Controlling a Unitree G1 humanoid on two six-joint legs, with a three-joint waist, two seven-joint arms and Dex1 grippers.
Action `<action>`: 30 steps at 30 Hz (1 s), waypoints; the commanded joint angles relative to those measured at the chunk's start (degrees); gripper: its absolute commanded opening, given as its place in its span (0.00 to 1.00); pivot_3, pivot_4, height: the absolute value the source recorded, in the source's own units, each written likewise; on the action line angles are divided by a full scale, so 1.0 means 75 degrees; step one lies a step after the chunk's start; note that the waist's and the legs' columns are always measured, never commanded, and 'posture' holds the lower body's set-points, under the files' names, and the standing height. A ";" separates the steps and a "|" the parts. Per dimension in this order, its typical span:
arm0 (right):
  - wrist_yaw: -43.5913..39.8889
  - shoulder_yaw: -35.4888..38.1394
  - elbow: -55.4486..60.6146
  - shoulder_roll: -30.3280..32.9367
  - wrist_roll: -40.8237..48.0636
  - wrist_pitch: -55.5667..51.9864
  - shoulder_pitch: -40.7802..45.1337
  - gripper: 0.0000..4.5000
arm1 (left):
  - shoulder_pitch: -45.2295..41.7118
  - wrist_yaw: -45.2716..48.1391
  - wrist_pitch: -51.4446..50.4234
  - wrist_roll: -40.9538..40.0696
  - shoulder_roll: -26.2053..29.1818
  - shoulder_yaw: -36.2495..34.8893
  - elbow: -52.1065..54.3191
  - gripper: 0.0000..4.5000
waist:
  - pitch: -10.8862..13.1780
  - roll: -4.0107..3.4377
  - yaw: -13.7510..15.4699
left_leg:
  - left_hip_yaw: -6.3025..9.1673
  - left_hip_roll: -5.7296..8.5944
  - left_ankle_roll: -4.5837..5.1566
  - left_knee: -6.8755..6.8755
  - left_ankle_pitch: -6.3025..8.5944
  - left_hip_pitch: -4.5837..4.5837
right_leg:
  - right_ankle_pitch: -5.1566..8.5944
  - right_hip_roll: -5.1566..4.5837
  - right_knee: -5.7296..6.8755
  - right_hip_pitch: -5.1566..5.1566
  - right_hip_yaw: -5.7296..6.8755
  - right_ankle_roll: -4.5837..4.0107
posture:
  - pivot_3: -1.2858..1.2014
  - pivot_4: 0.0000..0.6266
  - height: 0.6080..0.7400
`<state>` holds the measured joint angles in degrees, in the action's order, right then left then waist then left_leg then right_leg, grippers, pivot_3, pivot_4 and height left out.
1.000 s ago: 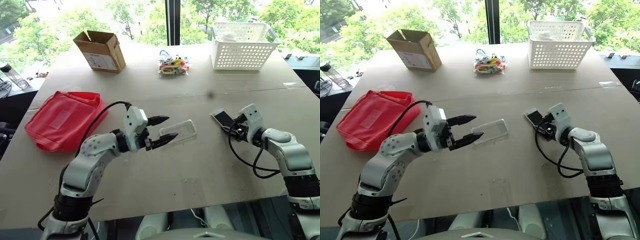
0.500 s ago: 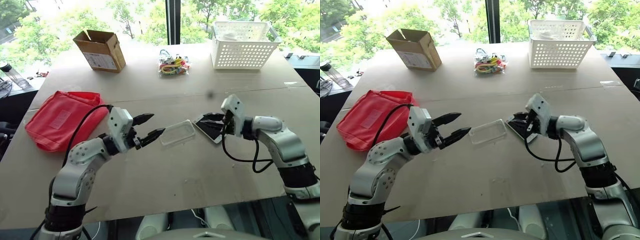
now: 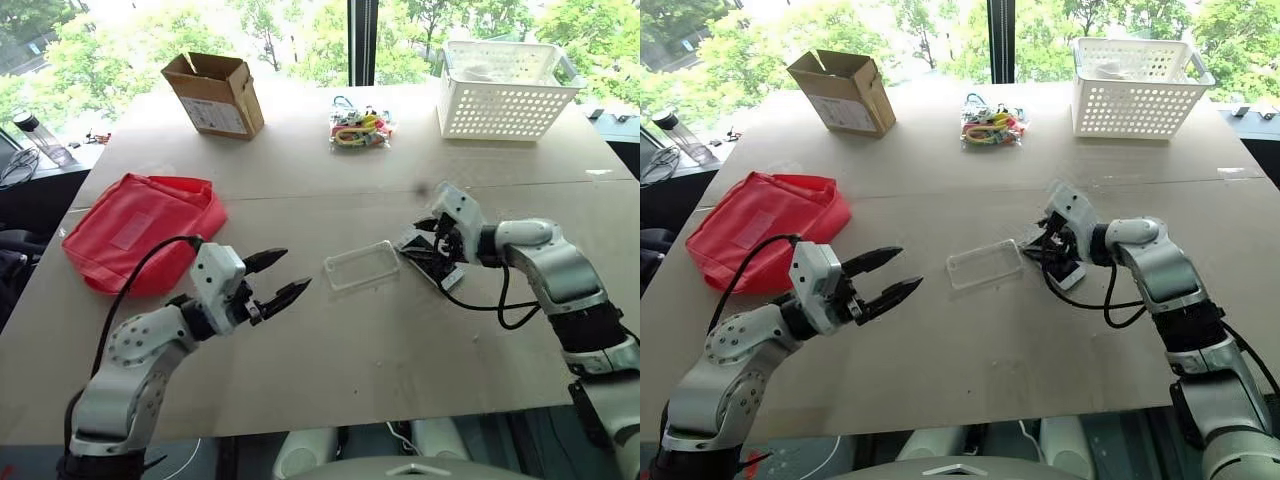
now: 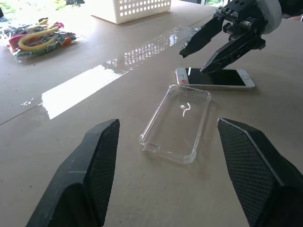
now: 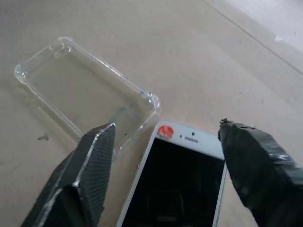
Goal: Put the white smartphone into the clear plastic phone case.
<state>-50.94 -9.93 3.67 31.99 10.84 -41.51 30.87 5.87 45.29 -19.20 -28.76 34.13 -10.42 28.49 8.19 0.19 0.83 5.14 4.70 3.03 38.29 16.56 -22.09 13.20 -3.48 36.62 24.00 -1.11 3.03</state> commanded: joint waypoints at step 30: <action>-0.0110 0.0160 0.0102 -0.0019 0.0497 0.0295 0.0330 0.65 | -0.0151 0.0288 0.0450 -0.0439 0.0172 -0.0314 -0.0036 0.75 | 0.0006 -0.0012 -0.0146 | -0.0009 0.0000 0.0000 0.0003 -0.0001 0.0032 | 0.0000 0.0002 0.0016 -0.0026 -0.0008 0.0000 | 0.52 0.24 0.95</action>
<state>-49.88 -9.17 3.27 31.65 13.49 -41.83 30.27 4.73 47.55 -17.47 -31.74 35.62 -11.07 27.98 8.23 0.10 -0.27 5.08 4.71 3.03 38.31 16.56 -21.86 13.20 -3.47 36.74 23.82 -1.16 3.03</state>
